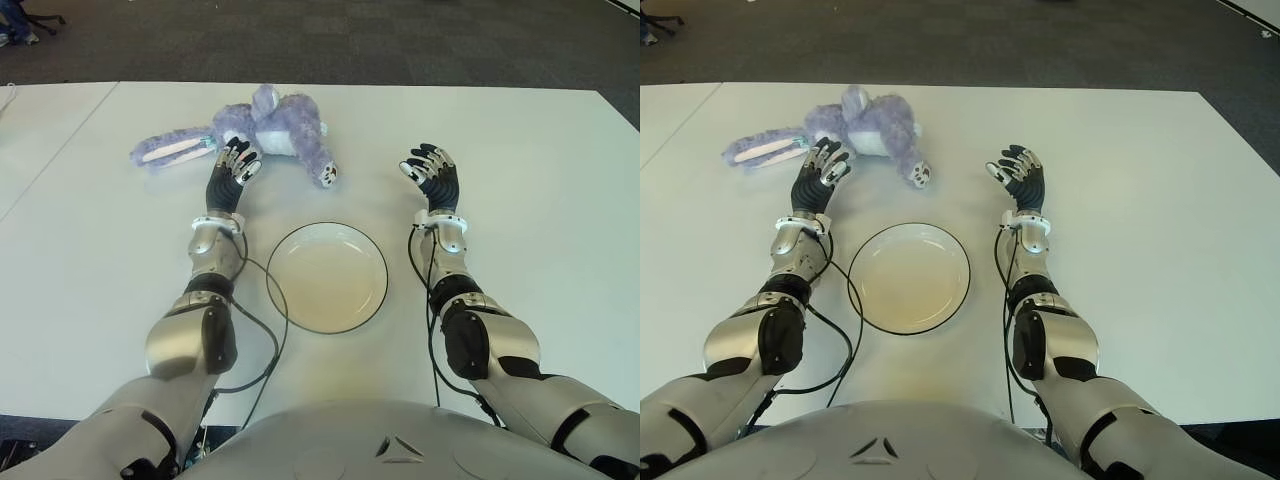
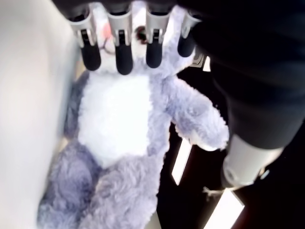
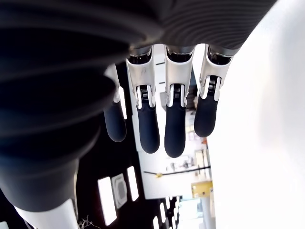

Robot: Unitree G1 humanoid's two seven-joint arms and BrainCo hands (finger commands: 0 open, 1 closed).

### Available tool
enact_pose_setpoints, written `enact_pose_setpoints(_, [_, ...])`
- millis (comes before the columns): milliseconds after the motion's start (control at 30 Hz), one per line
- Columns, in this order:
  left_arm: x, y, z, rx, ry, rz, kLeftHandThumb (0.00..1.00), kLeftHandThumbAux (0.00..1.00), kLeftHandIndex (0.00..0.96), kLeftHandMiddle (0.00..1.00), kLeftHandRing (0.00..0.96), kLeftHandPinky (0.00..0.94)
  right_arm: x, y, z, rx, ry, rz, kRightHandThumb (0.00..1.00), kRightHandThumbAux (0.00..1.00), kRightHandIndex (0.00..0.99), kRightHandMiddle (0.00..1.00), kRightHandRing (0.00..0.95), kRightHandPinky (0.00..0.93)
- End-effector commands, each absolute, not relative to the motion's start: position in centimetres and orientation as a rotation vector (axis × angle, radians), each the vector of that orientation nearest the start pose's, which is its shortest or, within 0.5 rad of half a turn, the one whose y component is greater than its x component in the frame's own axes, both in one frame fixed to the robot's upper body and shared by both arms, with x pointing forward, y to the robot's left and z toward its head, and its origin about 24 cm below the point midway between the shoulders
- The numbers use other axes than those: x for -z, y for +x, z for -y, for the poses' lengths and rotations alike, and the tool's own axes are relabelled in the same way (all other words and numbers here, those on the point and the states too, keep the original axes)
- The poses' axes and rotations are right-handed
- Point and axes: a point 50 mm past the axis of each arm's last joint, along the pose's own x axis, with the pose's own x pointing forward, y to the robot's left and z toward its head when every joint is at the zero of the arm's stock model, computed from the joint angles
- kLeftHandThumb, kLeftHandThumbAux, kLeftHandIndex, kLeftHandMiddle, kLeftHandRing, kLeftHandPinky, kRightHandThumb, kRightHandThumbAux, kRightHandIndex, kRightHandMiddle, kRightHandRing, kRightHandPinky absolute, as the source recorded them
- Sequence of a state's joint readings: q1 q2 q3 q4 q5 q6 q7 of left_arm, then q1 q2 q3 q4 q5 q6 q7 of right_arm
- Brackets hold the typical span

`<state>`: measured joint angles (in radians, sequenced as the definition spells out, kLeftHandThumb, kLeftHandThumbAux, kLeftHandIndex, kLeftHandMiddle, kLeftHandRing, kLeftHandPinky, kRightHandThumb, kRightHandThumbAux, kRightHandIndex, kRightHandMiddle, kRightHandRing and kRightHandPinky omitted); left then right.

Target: Put the doll into the plate.

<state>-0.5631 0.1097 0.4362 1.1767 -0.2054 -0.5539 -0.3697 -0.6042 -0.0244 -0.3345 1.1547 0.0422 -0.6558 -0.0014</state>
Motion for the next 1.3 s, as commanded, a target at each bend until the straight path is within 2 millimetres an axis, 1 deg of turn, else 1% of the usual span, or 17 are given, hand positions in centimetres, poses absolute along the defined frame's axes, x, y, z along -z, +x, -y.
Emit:
enact_pose_setpoints(33, [9.8, 20.8, -21.4, -0.344, -0.28, -0.325, 0.121, 0.76, 0.0, 0.126, 0.169, 0.21, 10.0, 22.3, 17.3, 0.316, 0.243, -0.401, 0.06, 0.821, 0.281, 0.333, 0.348, 0.345])
enact_pose_setpoints(67, [9.6, 20.8, -21.5, -0.369, -0.25, -0.315, 0.123, 0.761, 0.0, 0.126, 0.169, 0.211, 9.9, 22.3, 17.3, 0.317, 0.244, -0.399, 0.061, 0.82, 0.281, 0.333, 0.348, 0.345])
enact_pose_setpoints(100, [9.4, 20.8, -21.4, -0.398, -0.221, -0.292, 0.248, 0.797, 0.0, 0.123, 0.169, 0.223, 9.9, 22.3, 17.3, 0.317, 0.247, -0.397, 0.063, 0.821, 0.285, 0.336, 0.35, 0.347])
enact_pose_setpoints(133, [9.2, 20.9, -21.4, -0.42, -0.201, -0.275, 0.317, 0.804, 0.0, 0.114, 0.166, 0.22, 9.9, 22.3, 17.3, 0.317, 0.249, -0.395, 0.064, 0.82, 0.287, 0.337, 0.35, 0.345])
enact_pose_setpoints(233, [8.3, 21.2, -21.2, -0.485, -0.154, -0.197, 0.347, 0.804, 0.0, 0.098, 0.159, 0.207, 9.9, 22.3, 17.2, 0.317, 0.255, -0.39, 0.065, 0.818, 0.288, 0.338, 0.35, 0.342])
enact_pose_setpoints(267, [8.0, 21.4, -21.1, -0.504, -0.143, -0.172, 0.36, 0.785, 0.0, 0.088, 0.141, 0.168, 9.9, 22.4, 17.2, 0.317, 0.257, -0.389, 0.065, 0.816, 0.288, 0.338, 0.349, 0.341])
enact_pose_setpoints(367, [7.5, 21.5, -21.2, -0.577, -0.113, -0.128, 0.39, 0.751, 0.0, 0.071, 0.111, 0.132, 9.8, 22.4, 17.1, 0.319, 0.256, -0.387, 0.068, 0.822, 0.289, 0.337, 0.346, 0.345])
enact_pose_setpoints(500, [7.1, 21.7, -21.3, -0.637, -0.072, -0.106, 0.391, 0.713, 0.0, 0.059, 0.093, 0.116, 9.9, 22.5, 17.1, 0.317, 0.246, -0.399, 0.071, 0.822, 0.29, 0.335, 0.344, 0.335])
enact_pose_setpoints(567, [6.9, 21.8, -21.4, -0.661, -0.057, -0.095, 0.394, 0.674, 0.0, 0.048, 0.081, 0.125, 9.9, 22.5, 17.1, 0.314, 0.241, -0.407, 0.067, 0.806, 0.286, 0.33, 0.334, 0.305])
enact_pose_setpoints(800, [6.3, 22.3, -21.2, -0.702, 0.001, -0.073, 0.393, 0.646, 0.0, 0.045, 0.078, 0.129, 9.9, 22.5, 17.1, 0.308, 0.239, -0.407, 0.056, 0.798, 0.283, 0.329, 0.331, 0.302])
enact_pose_setpoints(833, [6.2, 22.5, -21.2, -0.708, 0.021, -0.07, 0.375, 0.611, 0.0, 0.032, 0.059, 0.093, 9.9, 22.5, 17.1, 0.307, 0.24, -0.407, 0.058, 0.799, 0.285, 0.333, 0.336, 0.322])
enact_pose_setpoints(867, [6.1, 22.6, -21.2, -0.713, 0.036, -0.068, 0.37, 0.601, 0.0, 0.029, 0.054, 0.084, 9.9, 22.5, 17.1, 0.307, 0.24, -0.406, 0.06, 0.799, 0.286, 0.334, 0.337, 0.327])
enact_pose_setpoints(900, [5.9, 23.0, -21.3, -0.715, 0.067, -0.063, 0.369, 0.6, 0.0, 0.028, 0.053, 0.082, 9.9, 22.5, 17.1, 0.307, 0.242, -0.405, 0.061, 0.799, 0.286, 0.334, 0.337, 0.327])
enact_pose_setpoints(967, [5.3, 23.8, -21.7, -0.713, 0.128, -0.056, 0.331, 0.56, 0.0, 0.005, 0.013, 0.02, 9.8, 22.6, 17.0, 0.307, 0.246, -0.403, 0.065, 0.804, 0.287, 0.333, 0.337, 0.316])
enact_pose_setpoints(1033, [4.8, 24.5, -22.2, -0.71, 0.192, -0.042, 0.316, 0.548, 0.0, 0.0, 0.001, 0.002, 9.8, 22.6, 17.0, 0.307, 0.25, -0.404, 0.066, 0.804, 0.286, 0.332, 0.336, 0.311])
enact_pose_setpoints(1200, [2.7, 26.5, -23.0, -0.683, 0.406, 0.046, 0.259, 0.501, 0.0, 0.0, 0.0, 0.0, 10.0, 22.6, 17.0, 0.302, 0.246, -0.419, 0.052, 0.791, 0.277, 0.323, 0.324, 0.3])
enact_pose_setpoints(1300, [2.0, 27.2, -23.2, -0.679, 0.481, 0.076, 0.246, 0.488, 0.0, 0.0, 0.0, 0.0, 10.0, 22.6, 16.9, 0.3, 0.241, -0.428, 0.042, 0.789, 0.273, 0.321, 0.321, 0.297])
